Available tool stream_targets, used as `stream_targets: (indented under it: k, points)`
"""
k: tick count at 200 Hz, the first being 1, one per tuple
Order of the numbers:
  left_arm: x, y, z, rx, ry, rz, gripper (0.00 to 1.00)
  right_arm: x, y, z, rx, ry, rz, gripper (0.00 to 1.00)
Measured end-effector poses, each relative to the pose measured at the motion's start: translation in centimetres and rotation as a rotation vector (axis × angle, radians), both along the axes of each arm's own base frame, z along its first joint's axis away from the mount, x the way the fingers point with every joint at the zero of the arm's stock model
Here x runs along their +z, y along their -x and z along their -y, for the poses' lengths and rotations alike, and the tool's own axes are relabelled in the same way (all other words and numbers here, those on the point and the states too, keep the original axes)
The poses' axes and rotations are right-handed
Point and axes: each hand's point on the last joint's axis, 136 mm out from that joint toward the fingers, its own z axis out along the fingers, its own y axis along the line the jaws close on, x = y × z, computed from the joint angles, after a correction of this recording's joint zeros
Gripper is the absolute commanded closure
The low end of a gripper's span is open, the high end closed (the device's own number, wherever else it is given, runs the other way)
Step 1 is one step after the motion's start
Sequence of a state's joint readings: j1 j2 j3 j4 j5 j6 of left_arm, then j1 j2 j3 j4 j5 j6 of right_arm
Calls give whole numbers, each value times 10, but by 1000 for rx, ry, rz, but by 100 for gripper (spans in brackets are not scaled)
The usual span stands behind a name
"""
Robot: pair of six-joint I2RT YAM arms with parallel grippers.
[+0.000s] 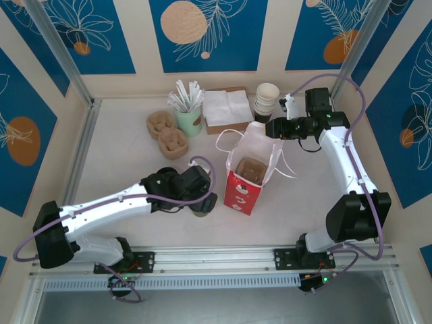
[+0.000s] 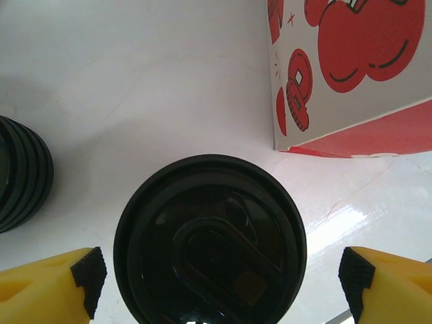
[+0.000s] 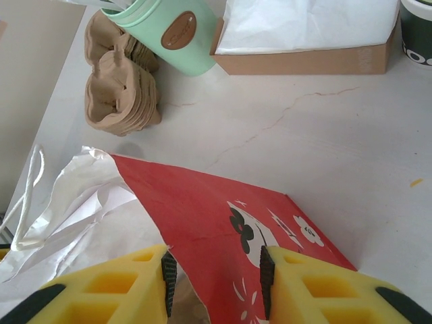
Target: Pack the takeout coffee
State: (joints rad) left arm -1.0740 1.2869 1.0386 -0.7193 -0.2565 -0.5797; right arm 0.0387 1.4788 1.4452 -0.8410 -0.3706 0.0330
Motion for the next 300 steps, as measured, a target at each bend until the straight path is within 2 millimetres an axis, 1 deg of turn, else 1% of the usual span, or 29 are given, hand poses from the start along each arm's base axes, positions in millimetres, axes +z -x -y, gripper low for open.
stream_targets:
  k: [36,77,93,115,216,236,300]
  points:
    - [-11,3,2,14,-22,-20,13,6,-2,0,-1,1,16,60]
    - [-20,4,3,29,-45,-36,14,7,-2,1,-3,3,15,60]
    - [-22,4,2,42,-46,-39,17,7,-2,1,-3,3,16,60]
    - [-24,3,0,55,-53,-34,19,8,-2,1,-3,3,19,60]
    - [-28,0,0,64,-75,-22,19,8,-2,3,-9,6,15,60]
    - [-29,0,0,62,-77,-19,21,8,-2,4,-12,6,14,60]
    - [-28,-4,7,70,-70,15,31,8,-3,5,-17,6,13,60]
